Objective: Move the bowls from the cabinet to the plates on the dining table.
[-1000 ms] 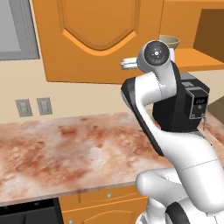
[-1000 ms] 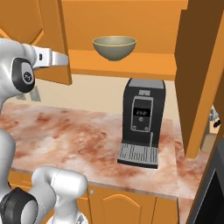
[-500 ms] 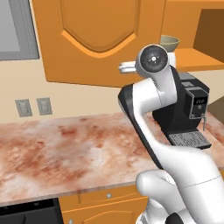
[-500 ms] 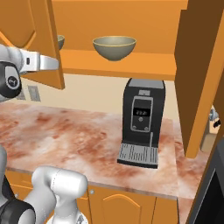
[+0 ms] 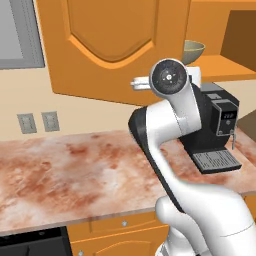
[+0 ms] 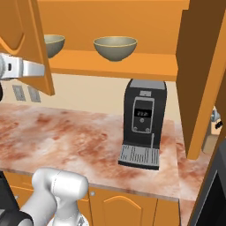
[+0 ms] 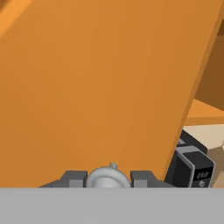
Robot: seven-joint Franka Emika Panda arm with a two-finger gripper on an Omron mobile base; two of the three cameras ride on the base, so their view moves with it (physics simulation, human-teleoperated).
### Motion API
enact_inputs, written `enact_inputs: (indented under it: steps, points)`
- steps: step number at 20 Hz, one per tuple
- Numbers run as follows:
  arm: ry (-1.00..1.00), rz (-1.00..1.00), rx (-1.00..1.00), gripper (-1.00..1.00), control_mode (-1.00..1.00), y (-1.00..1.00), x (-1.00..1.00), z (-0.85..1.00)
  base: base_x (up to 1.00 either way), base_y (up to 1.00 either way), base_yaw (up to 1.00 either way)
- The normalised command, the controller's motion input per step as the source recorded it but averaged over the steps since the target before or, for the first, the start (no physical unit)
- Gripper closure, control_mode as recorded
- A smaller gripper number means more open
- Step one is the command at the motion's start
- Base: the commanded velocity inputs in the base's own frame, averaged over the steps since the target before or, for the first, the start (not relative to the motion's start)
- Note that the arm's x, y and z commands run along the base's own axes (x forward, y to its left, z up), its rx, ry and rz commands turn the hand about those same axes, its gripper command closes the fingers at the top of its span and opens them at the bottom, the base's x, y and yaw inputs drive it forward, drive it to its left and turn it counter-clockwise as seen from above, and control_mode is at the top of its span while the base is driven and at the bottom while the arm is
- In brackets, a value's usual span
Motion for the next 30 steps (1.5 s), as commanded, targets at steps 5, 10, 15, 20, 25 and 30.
enact_inputs:
  steps: [5, 10, 15, 20, 25, 30]
  points:
    - [0.00, 0.00, -0.02, 1.00, -1.00, 0.23, -0.72, 0.02, 0.00, 0.00, 0.00]
    - [0.00, 0.00, -0.01, 1.00, -1.00, 0.20, -0.76, 0.00, 0.00, 0.00, 0.00]
    - [-0.02, 0.00, -0.02, 1.00, -1.00, 0.21, -0.75, -0.01, 0.00, 0.00, 0.00]
    - [-0.01, 0.01, -0.02, 1.00, -1.00, 0.08, -0.71, -0.04, 0.00, 0.00, 0.00]
    - [-0.01, 0.02, -0.02, 1.00, -1.00, 0.06, -0.70, -0.03, 0.00, 0.00, 0.00]
    - [-0.01, 0.00, 0.00, -1.00, -1.00, 0.00, -0.55, 0.00, 0.00, 0.00, 0.00]
